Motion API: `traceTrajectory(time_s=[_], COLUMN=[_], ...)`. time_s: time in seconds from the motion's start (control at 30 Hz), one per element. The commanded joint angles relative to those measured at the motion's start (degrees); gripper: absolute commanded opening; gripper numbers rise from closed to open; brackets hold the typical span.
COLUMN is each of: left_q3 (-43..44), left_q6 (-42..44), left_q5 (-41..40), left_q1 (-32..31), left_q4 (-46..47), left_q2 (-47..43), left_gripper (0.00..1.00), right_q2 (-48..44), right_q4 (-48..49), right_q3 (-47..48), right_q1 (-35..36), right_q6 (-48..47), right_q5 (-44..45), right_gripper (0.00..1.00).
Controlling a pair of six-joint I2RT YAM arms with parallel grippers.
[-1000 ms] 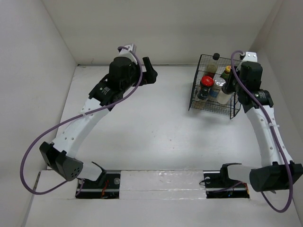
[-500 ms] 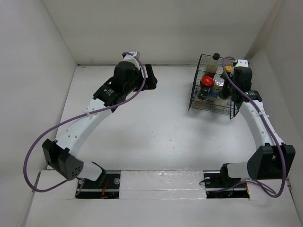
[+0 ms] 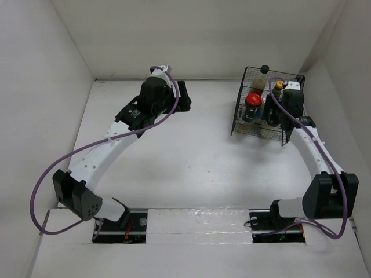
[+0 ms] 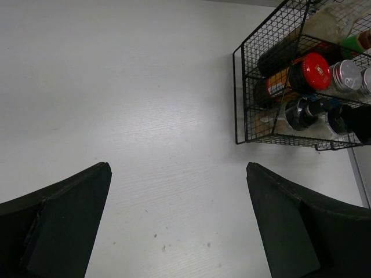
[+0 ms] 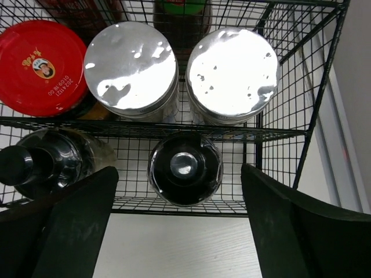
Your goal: Organize the condiment bottles
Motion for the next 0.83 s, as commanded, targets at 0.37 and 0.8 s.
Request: traceTrajectory(time_s=[0.37, 0.8], left_q3=[10.6, 1.8], left_q6=[1.9, 1.2], left_q5=[-6.9, -10.5], left_q1=[0.2, 0.2], left_q4=[-3.1, 1.3], left_q2=[-0.7, -12.0], left_gripper=[0.99, 0.99], right_q2=[-16.8, -20.5], right_q4=[-6.7, -0.3], right_q3=[16.9, 6.3], right_q1=[9.5, 34.7], right_q6=[1.0, 1.5], right_q5=[-7.2, -16.3], right_gripper=[1.0, 1.0])
